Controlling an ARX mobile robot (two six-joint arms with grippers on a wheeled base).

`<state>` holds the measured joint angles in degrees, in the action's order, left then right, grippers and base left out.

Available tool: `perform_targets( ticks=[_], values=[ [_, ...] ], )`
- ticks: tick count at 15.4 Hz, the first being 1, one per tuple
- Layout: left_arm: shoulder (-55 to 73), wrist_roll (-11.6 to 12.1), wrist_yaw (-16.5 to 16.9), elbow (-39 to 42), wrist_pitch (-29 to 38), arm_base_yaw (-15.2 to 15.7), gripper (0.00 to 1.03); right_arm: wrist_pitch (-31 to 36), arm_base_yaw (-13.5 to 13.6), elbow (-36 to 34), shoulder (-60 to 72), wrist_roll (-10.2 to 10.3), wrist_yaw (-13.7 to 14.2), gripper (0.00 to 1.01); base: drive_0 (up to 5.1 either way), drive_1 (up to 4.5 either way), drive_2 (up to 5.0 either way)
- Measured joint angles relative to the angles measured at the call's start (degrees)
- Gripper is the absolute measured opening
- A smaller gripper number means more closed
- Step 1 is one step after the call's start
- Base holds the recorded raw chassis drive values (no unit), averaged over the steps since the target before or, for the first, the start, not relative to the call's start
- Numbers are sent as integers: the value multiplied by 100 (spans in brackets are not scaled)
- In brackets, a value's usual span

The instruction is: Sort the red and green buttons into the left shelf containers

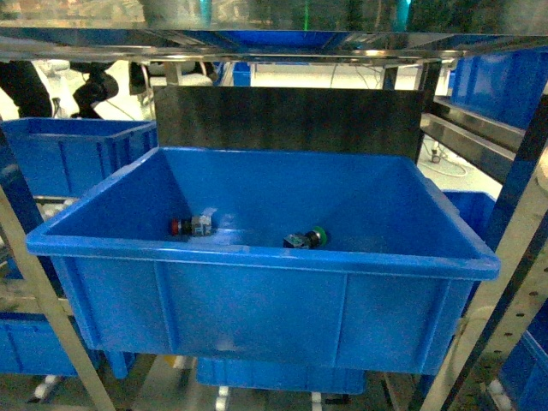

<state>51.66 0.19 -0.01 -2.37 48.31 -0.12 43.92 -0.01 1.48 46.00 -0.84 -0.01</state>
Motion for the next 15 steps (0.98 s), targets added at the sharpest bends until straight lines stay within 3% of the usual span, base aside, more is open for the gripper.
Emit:
perform_targets(
  ticks=[11, 15],
  values=[
    [-2896, 0, 0, 153, -2549, 7, 2, -2417, 0, -83, -2636, 0, 2, 2, 0, 0, 0],
    [-3576, 0, 0, 155, -3228, 7, 2, -3005, 0, -83, -3226, 0, 0, 2, 0, 0, 0]
  ],
)
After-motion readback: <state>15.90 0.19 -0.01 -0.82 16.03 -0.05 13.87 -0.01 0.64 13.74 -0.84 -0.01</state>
